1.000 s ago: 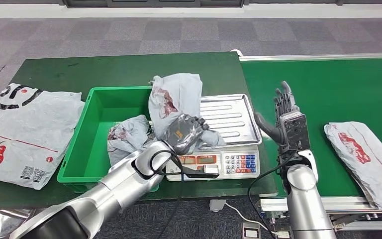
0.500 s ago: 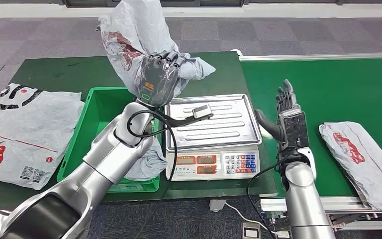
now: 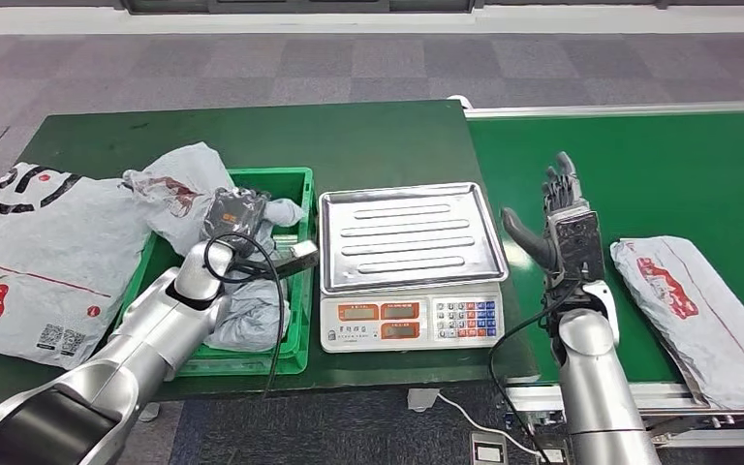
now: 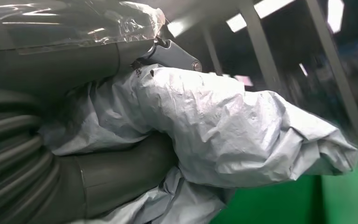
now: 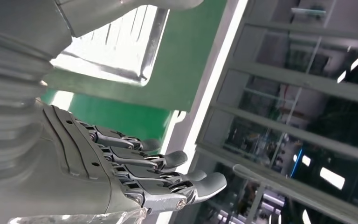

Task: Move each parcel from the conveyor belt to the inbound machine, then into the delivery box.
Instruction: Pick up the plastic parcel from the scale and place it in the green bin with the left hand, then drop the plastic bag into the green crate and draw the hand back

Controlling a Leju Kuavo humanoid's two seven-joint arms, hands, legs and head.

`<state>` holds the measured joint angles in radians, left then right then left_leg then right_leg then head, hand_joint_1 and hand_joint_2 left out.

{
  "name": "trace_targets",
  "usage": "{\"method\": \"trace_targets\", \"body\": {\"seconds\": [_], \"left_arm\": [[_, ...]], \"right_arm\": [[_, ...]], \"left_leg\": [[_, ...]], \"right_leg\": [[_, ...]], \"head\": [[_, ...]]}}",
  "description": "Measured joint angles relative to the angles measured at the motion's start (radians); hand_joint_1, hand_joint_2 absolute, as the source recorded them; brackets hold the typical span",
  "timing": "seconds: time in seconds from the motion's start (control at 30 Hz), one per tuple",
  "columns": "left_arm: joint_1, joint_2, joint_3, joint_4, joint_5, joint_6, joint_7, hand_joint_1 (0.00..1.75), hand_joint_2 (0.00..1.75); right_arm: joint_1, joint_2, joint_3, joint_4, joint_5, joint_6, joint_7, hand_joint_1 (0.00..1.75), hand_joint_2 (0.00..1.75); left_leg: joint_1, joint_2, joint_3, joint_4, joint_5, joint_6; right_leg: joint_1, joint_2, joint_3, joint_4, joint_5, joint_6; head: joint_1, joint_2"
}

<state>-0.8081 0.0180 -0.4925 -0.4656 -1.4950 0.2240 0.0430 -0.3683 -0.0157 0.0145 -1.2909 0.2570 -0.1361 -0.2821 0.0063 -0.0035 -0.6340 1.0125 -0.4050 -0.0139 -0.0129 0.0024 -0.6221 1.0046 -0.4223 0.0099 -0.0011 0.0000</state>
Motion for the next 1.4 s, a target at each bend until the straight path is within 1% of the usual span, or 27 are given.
{"method": "trace_targets", "body": {"seconds": [0.1, 0.23, 0.3, 0.37, 0.43, 0.5, 0.6, 0.67, 1.33, 1.4], "left_arm": [[0.003, 0.015, 0.027, 0.029, 0.016, -0.053, -0.023, 1.75, 1.75], [0.002, 0.025, 0.054, 0.049, 0.021, -0.061, -0.030, 1.75, 1.75], [0.001, 0.027, 0.067, 0.056, 0.034, -0.081, -0.046, 1.73, 1.75], [0.002, 0.032, 0.084, 0.062, 0.053, -0.104, -0.073, 0.86, 1.75], [0.004, 0.037, 0.097, 0.064, 0.063, -0.106, -0.089, 0.00, 1.75], [0.007, 0.038, 0.103, 0.064, 0.063, -0.080, -0.082, 0.00, 1.75], [0.013, 0.037, 0.107, 0.063, 0.056, -0.019, -0.047, 0.00, 1.75], [0.016, 0.035, 0.110, 0.060, 0.052, 0.003, -0.033, 0.00, 1.75], [0.019, 0.030, 0.118, 0.055, 0.048, 0.016, -0.023, 0.00, 1.75], [0.025, 0.028, 0.122, 0.040, 0.061, 0.044, -0.032, 0.00, 1.75]], "right_arm": [[0.004, -0.005, 0.000, 0.000, -0.006, 0.002, 0.003, 0.00, 1.75], [0.009, -0.012, 0.000, 0.000, -0.008, 0.001, 0.004, 0.00, 1.75], [0.014, -0.016, 0.000, 0.000, -0.008, 0.001, 0.004, 0.00, 1.75], [0.027, -0.019, 0.000, -0.004, -0.008, 0.002, 0.005, 0.00, 1.75], [0.045, -0.021, 0.000, -0.014, -0.009, 0.002, 0.007, 0.00, 1.75], [0.062, -0.022, 0.000, -0.026, -0.008, 0.003, 0.012, 0.00, 1.75], [0.084, -0.022, 0.000, -0.048, -0.003, 0.003, 0.017, 0.00, 1.75], [0.096, -0.022, 0.000, -0.059, 0.000, 0.003, 0.019, 0.00, 1.75], [0.111, -0.022, 0.000, -0.080, 0.004, 0.003, 0.020, 0.00, 1.75], [0.111, -0.022, 0.000, -0.080, 0.010, 0.002, 0.023, 0.00, 1.75]], "left_leg": [[0.000, -0.002, 0.000, 0.000, 0.000, 0.000], [0.000, -0.002, 0.001, 0.000, -0.002, 0.000], [0.000, -0.002, 0.002, 0.000, -0.002, 0.000], [0.000, -0.002, 0.003, 0.000, -0.002, 0.000], [0.000, -0.002, 0.003, 0.000, -0.002, -0.001], [0.000, -0.002, 0.003, 0.000, -0.002, -0.001], [0.000, -0.001, 0.003, 0.000, -0.001, -0.001], [0.000, -0.001, 0.003, 0.000, -0.001, -0.002], [0.000, -0.001, 0.002, 0.000, -0.002, -0.001], [0.000, -0.001, 0.002, 0.000, -0.002, -0.002]], "right_leg": [[0.000, -0.002, 0.001, 0.000, -0.001, 0.000], [-0.001, -0.002, 0.001, 0.000, -0.002, 0.000], [-0.001, -0.002, 0.002, 0.000, -0.002, 0.000], [-0.001, -0.001, 0.003, 0.000, -0.002, 0.000], [0.000, -0.002, 0.003, 0.000, -0.002, 0.000], [0.000, -0.002, 0.003, 0.000, -0.002, 0.000], [0.001, -0.001, 0.002, 0.000, -0.001, -0.001], [0.001, -0.001, 0.002, 0.000, -0.001, -0.001], [0.000, 0.000, 0.002, 0.000, -0.001, -0.001], [0.000, 0.000, 0.002, 0.000, -0.001, -0.001]], "head": [[0.000, 0.000], [0.000, 0.000], [0.000, 0.000], [0.000, 0.000], [0.000, 0.000], [0.000, 0.000], [0.000, 0.000], [0.000, 0.000], [0.000, 0.000], [0.000, 0.000]]}}
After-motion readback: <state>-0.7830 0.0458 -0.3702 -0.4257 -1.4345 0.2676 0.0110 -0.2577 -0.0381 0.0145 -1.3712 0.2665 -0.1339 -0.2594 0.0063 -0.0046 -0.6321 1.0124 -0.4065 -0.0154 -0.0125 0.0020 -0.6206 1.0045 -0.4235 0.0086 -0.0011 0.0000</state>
